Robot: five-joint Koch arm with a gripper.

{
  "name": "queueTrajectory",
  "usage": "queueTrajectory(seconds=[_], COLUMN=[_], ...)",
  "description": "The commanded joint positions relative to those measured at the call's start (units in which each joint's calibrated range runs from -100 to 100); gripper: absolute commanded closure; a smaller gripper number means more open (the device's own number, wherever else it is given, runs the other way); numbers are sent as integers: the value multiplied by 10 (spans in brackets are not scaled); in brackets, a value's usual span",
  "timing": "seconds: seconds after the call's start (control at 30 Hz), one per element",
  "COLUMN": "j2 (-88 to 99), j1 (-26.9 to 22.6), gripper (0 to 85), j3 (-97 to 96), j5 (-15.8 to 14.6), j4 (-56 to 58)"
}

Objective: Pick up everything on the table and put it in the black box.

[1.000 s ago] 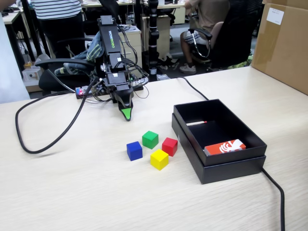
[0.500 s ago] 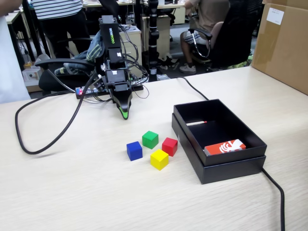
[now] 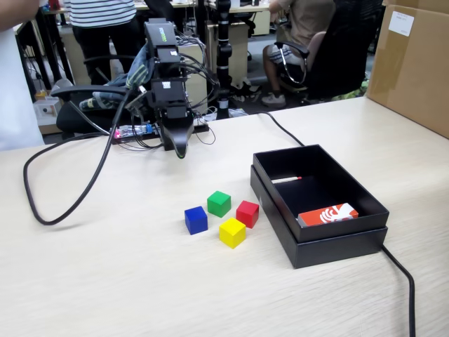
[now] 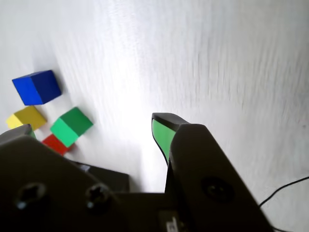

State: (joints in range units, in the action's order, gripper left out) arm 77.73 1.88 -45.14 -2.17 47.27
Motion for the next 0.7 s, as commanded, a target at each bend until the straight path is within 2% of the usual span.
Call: queueTrajectory(seconds=[0.0,0.4,0.67], j2=[-101,-460,-624], j1=[0,7,12], gripper=[387,407,408], j3=[116,362,466], j5=[1,23,29], j4=[24,24,24])
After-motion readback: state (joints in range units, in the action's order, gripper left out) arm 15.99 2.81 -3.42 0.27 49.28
